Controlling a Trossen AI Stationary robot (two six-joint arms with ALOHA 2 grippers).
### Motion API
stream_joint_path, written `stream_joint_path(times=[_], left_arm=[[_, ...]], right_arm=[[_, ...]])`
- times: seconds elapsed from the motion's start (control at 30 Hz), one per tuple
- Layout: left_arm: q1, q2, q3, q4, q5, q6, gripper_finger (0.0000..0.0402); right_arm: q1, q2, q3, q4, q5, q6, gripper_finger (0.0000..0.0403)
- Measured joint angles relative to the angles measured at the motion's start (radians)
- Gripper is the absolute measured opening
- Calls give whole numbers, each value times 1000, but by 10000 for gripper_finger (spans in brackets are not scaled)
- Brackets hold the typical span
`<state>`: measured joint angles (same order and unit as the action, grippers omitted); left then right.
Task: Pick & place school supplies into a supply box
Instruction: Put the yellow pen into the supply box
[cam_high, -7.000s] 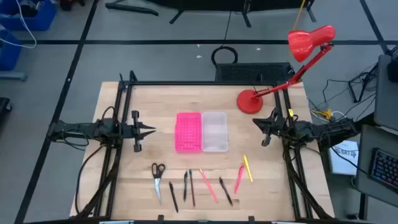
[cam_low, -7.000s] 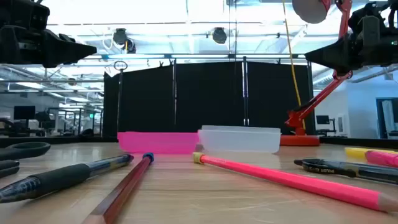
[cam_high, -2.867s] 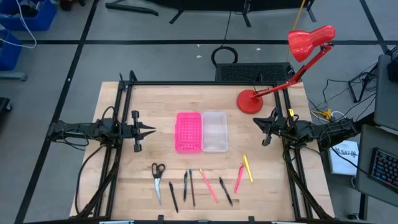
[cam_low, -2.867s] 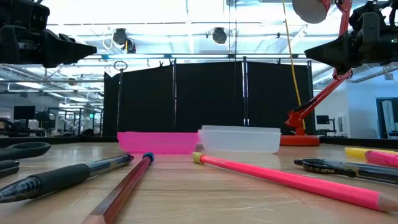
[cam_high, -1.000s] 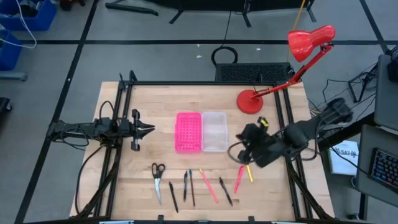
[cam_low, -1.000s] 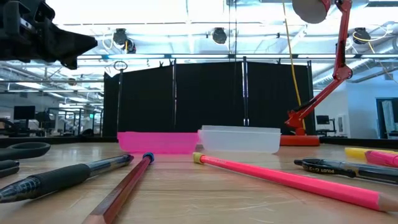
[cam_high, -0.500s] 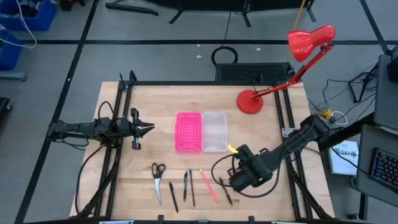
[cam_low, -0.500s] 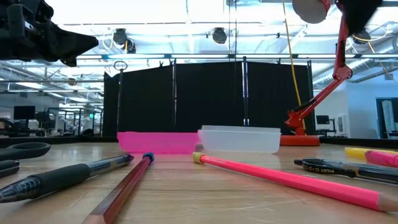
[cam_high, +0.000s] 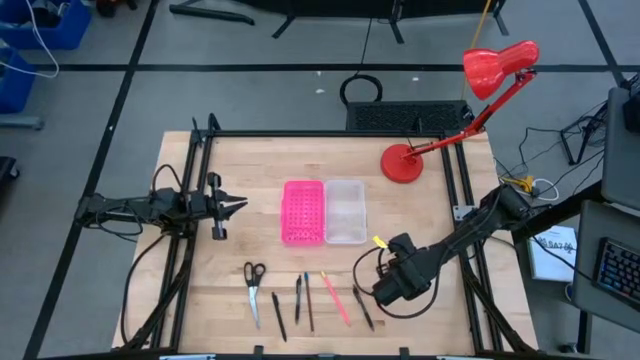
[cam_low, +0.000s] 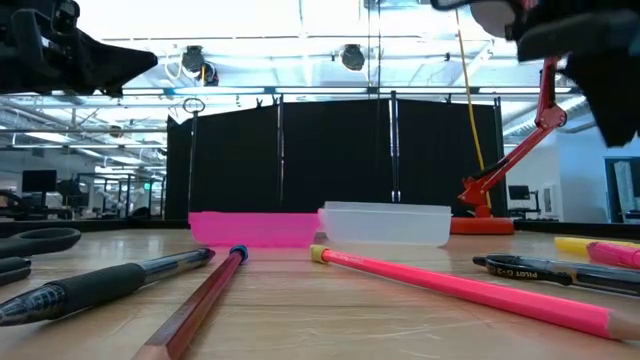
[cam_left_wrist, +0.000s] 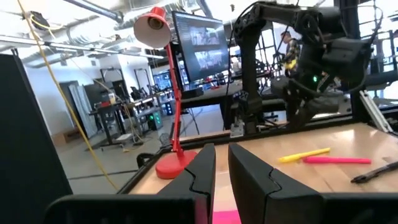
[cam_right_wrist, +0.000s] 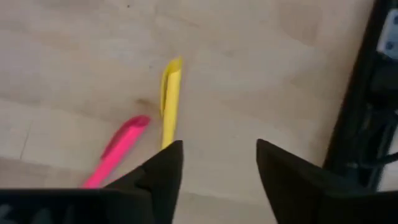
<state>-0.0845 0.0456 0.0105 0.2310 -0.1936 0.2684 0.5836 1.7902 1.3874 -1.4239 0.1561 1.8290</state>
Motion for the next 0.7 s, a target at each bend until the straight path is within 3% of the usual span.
stream_joint_path(times=[0.23,0.7], left_arm=[[0,0,0,32,0,11,51],[0,0,0,36,0,18,51]], right_arm=[[1,1,-68,197,-33,-4,226],[1,-4,-313,554,-112,29,183]])
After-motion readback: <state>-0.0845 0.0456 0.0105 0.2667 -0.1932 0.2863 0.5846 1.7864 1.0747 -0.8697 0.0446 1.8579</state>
